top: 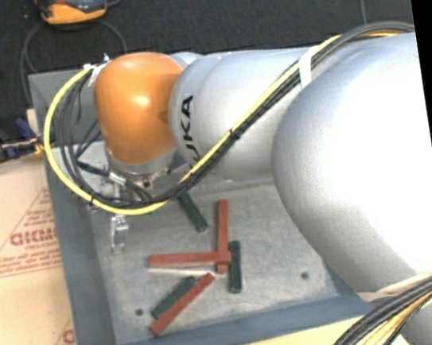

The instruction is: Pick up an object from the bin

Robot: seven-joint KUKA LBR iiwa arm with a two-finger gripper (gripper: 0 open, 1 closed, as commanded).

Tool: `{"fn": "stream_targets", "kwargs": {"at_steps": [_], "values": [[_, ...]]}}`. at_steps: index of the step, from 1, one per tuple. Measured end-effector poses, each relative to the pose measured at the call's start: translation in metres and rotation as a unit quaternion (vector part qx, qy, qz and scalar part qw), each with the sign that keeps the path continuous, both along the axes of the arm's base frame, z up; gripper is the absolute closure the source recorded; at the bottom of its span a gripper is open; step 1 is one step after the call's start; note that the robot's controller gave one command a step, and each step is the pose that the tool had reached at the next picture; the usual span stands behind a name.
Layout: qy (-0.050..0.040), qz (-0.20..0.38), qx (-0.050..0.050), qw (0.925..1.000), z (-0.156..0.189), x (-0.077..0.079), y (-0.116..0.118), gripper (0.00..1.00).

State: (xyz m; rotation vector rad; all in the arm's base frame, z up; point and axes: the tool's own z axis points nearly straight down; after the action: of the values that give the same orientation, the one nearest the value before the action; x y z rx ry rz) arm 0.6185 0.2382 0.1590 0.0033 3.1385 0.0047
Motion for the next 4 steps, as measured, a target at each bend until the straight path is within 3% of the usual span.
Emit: {"fn": "stream_targets", "kwargs": {"at_steps": [1,2,3,4], "values": [[0.0,0.0,0.0,1.0,0.0,0.0,0.0,0.0],[-0.0034,0.02,0.0,0.9998,-0.048,-0.014,-0.037,0.0],[-0.004,-0.067,0.004,0.9977,-0.079,-0.032,-0.072,1.0],[-0.0039,-0.068,0.004,0.9977,-0.079,-0.032,-0.072,1.0]]}}
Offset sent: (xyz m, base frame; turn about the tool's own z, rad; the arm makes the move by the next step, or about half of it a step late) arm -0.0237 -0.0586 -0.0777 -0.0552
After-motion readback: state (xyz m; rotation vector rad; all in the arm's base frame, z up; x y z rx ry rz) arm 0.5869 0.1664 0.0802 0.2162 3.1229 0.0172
